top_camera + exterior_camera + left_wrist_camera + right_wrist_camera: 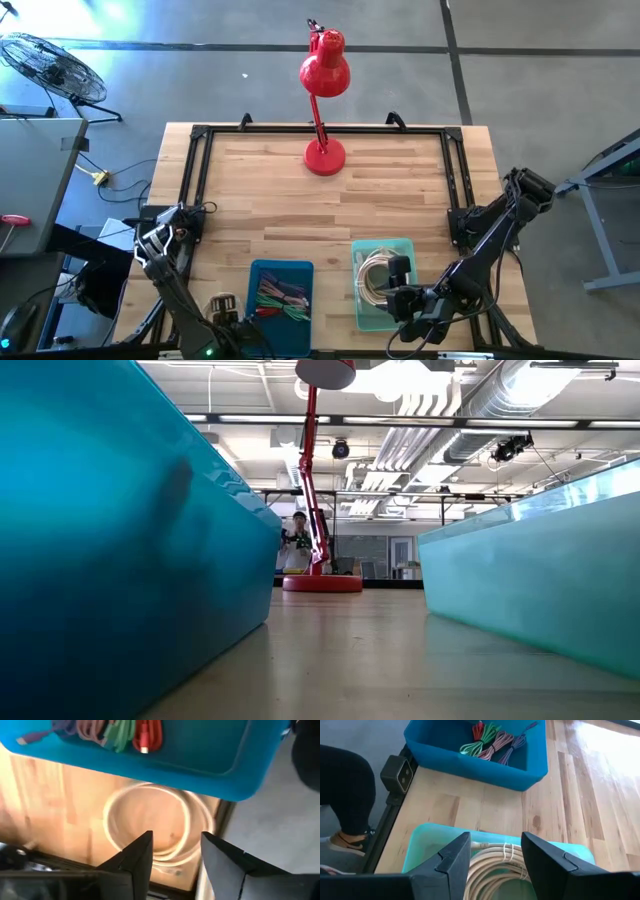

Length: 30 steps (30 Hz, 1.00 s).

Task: Pick & Place USB Port
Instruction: Put the white USB cable into the green bin

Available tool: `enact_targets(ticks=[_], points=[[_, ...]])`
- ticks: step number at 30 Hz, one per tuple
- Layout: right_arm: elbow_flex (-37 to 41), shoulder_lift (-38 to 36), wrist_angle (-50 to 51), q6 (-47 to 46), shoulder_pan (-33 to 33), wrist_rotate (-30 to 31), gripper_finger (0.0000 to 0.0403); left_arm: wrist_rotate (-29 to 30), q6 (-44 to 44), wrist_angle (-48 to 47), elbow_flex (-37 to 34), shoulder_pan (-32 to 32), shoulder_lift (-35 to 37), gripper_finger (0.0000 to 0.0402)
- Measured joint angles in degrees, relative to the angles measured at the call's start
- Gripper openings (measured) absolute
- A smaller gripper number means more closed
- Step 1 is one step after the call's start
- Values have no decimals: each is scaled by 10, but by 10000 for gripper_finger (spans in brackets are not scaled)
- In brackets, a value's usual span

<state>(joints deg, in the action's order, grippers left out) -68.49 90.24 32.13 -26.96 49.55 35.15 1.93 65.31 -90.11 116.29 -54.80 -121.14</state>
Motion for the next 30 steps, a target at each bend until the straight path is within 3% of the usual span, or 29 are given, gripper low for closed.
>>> enact_targets(ticks=[8, 16, 25, 30], points=[[0, 0, 1, 4, 0, -5, 169, 24, -90, 1, -47, 19, 62, 101], [0, 0, 1, 4, 0, -6, 169, 121, -108, 1, -94, 8, 167, 56], [0, 0, 1, -8, 0, -11, 169, 137, -21, 1, -238, -24, 297, 26], [0, 0, 1, -15, 0, -11, 169, 136, 14, 0, -307, -27, 322, 24]])
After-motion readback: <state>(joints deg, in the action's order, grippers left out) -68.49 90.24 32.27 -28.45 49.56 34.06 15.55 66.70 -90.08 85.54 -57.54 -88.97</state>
